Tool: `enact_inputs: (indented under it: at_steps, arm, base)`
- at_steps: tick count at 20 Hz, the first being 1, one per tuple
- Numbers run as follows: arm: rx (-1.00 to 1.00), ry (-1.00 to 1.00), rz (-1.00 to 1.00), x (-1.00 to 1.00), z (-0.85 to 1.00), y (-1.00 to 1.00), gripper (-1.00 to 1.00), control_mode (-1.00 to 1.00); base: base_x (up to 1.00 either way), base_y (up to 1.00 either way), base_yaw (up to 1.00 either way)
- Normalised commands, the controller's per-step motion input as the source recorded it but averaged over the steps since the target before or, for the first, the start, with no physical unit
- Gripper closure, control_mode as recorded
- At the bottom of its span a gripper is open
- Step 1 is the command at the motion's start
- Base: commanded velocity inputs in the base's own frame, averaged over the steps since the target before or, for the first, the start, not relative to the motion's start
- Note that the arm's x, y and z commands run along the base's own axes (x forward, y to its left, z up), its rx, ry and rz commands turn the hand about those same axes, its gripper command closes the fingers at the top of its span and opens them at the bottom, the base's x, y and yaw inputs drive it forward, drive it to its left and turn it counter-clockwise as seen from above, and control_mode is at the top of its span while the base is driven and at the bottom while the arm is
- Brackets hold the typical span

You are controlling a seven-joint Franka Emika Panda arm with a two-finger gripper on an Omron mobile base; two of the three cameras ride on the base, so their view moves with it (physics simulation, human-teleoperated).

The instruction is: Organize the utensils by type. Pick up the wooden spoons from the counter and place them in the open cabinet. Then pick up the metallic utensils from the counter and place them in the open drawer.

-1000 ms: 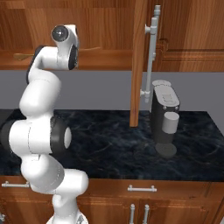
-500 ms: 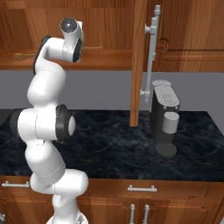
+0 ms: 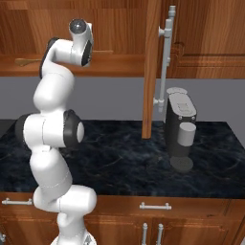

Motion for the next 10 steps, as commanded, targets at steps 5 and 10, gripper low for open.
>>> enact_inputs:
  at_steps: [5,10]
  arm:
    - [0.00,0.00,0.00,0.15,-0.30,0.00,-1.00,-1.00]
    - [0.00,0.00,0.00,0.02,-0.29,0.00,-1.00,-1.00]
  base:
    - [0.00,0.00,0.00]
    - [0.00,0.00,0.00]
